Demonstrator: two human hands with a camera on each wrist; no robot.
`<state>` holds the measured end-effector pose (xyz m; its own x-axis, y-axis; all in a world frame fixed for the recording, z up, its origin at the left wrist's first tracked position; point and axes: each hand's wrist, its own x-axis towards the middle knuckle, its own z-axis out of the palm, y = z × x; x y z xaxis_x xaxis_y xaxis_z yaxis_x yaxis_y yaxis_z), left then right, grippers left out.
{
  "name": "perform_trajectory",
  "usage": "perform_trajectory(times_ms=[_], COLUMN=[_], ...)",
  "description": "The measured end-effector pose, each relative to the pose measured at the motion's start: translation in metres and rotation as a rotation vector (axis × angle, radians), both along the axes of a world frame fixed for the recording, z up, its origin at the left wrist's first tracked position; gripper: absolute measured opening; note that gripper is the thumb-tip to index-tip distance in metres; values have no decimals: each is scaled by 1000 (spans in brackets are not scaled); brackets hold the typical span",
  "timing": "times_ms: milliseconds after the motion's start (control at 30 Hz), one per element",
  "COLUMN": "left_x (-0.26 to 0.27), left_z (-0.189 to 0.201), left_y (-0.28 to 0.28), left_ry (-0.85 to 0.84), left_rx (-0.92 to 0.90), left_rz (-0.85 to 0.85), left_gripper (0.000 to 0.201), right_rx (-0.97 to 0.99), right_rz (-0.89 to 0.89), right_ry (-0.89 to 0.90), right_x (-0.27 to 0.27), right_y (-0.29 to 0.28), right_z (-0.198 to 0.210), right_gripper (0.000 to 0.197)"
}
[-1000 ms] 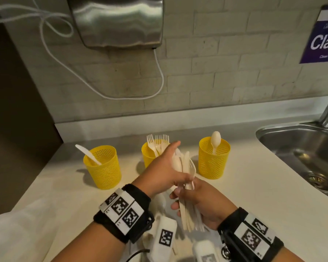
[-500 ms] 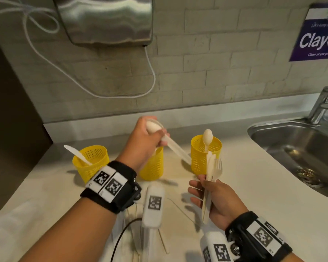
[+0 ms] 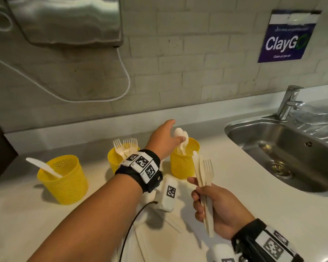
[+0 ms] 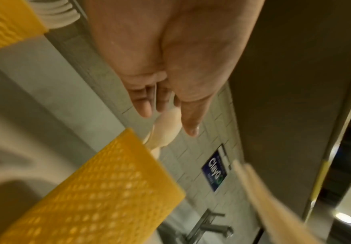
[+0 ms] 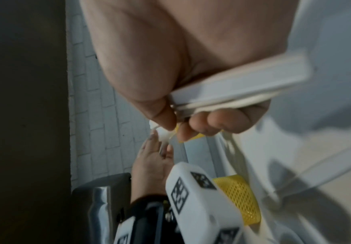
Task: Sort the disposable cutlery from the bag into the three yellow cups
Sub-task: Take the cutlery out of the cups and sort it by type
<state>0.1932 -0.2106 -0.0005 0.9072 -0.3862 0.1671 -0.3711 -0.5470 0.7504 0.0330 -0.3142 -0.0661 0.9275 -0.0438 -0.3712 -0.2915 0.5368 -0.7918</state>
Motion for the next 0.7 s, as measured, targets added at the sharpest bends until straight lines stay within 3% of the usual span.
perform_trajectory(times_ms=[67, 133, 233, 333, 500, 700], left_x=[-12, -34, -65, -67, -66, -65], left_z=[6, 3, -19, -31, -32, 6], left_y=[18, 31, 36, 59, 101, 159], left_ry=[5, 204, 513, 464, 430, 184], left_rx=[-174, -330, -365, -381, -402, -492], left_rz=[60, 11, -210, -138, -36, 150], left_gripper=[61, 57, 38, 23, 16, 19], right_rx=[-1, -33, -128, -164, -98, -67], right_rz=[28, 62, 109, 191, 292, 336], right_ry=[-23, -55, -98, -115, -116, -35], right_x=[4, 9, 15, 21, 28, 34], right_y=[4, 11, 21, 42, 72, 89], right_z=[1, 2, 2, 2, -2, -1], right_gripper=[30, 27, 14, 10, 15, 24])
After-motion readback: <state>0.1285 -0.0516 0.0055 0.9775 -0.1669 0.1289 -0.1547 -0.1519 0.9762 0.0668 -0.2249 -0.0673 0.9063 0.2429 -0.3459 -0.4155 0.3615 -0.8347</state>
